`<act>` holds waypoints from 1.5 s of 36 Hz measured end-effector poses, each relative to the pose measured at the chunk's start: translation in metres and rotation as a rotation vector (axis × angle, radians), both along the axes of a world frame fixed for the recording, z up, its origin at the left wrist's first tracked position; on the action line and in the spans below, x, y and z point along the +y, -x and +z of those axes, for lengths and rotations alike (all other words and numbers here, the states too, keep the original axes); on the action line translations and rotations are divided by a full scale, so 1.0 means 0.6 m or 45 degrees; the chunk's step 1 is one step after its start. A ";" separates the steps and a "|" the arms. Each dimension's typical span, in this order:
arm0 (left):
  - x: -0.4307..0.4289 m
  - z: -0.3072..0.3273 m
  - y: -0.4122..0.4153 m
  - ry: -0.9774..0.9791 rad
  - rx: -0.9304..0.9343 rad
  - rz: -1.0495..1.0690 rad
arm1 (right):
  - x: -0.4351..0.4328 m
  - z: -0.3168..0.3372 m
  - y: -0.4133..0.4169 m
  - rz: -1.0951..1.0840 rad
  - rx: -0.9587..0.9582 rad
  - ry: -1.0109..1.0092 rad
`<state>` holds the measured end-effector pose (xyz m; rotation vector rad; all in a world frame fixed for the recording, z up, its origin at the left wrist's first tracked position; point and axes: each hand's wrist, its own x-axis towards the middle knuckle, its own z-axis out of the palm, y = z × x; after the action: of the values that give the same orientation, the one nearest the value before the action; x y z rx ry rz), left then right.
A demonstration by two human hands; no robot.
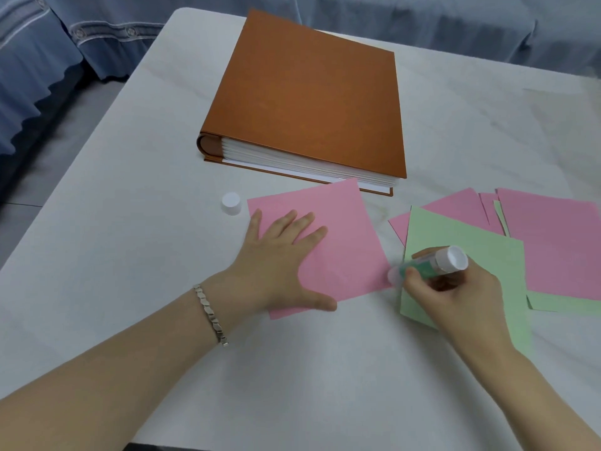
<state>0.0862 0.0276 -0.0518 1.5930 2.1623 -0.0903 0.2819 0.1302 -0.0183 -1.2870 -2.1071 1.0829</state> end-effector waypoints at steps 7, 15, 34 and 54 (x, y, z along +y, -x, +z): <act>-0.001 0.014 0.006 0.116 -0.032 -0.034 | -0.042 -0.011 0.028 0.262 0.021 0.009; -0.002 0.018 0.009 0.122 -0.046 -0.045 | -0.061 -0.024 0.043 0.458 -0.117 -0.001; -0.023 -0.001 -0.008 -0.099 -0.195 -0.046 | 0.016 0.014 0.013 0.036 -0.009 -0.024; -0.098 -0.055 0.025 -0.682 0.133 0.265 | -0.037 -0.024 0.098 0.373 -0.117 0.079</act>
<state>0.0714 -0.0311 -0.0848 1.6391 2.5657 0.5221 0.2232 0.1080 -0.0328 -1.0964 -2.4037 1.2372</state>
